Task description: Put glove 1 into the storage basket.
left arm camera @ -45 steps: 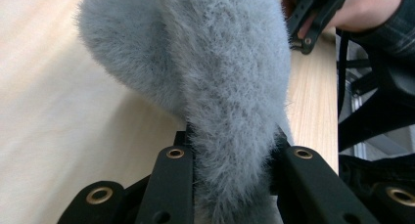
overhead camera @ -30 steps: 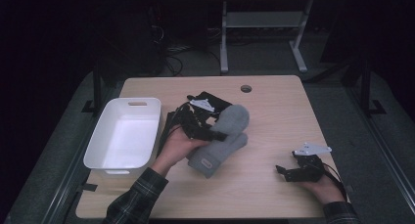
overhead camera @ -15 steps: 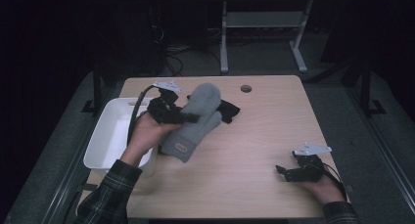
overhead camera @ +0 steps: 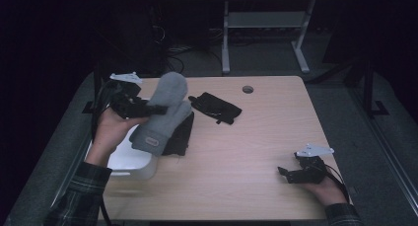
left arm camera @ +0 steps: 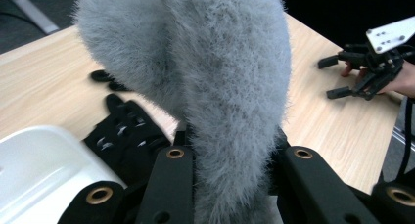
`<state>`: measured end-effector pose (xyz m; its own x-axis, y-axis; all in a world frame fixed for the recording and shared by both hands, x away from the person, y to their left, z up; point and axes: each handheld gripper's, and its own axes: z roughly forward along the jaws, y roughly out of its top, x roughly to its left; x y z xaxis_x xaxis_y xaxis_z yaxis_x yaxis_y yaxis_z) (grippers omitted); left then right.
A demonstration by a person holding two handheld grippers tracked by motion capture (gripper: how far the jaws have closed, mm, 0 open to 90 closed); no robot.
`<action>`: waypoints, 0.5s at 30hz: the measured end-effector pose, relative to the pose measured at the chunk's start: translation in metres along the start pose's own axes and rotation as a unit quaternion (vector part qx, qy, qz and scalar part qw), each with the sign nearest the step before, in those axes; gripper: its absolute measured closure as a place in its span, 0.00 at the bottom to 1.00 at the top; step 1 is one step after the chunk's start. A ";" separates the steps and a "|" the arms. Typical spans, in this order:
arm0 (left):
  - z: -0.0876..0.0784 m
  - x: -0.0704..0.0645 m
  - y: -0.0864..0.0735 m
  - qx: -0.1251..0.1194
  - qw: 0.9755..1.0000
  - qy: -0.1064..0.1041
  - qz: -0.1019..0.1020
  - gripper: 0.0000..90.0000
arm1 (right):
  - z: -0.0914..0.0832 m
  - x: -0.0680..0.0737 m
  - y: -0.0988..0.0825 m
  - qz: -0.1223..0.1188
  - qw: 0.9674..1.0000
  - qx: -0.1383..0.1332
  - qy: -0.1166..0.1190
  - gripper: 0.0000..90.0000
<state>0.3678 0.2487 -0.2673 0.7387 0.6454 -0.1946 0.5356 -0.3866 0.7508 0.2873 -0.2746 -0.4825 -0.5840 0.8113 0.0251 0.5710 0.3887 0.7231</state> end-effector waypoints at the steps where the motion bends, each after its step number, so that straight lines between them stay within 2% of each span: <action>1: -0.005 0.004 -0.002 0.000 1.000 0.004 -0.001 0.81 | 0.000 0.000 0.000 0.001 1.000 0.000 0.000 0.14; 5: -0.023 0.018 -0.015 -0.001 1.000 0.023 -0.021 0.81 | 0.000 0.000 0.000 0.001 1.000 0.000 0.000 0.14; 7: -0.027 0.025 -0.022 0.003 0.999 0.028 -0.026 0.81 | 0.000 0.000 0.000 0.001 1.000 0.001 0.000 0.14; 9: -0.031 0.034 -0.031 0.003 0.999 0.036 -0.041 0.81 | 0.000 0.000 0.000 0.001 1.000 0.001 0.000 0.14; 15: -0.029 0.058 -0.057 0.018 0.996 0.047 -0.075 0.81 | 0.000 0.000 0.000 0.002 1.000 0.001 0.000 0.14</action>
<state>0.3684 0.3266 -0.3031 0.6092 0.7554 -0.2415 0.6526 -0.3044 0.6939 0.2872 -0.2744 -0.4823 -0.5819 0.8128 0.0279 0.5745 0.3866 0.7215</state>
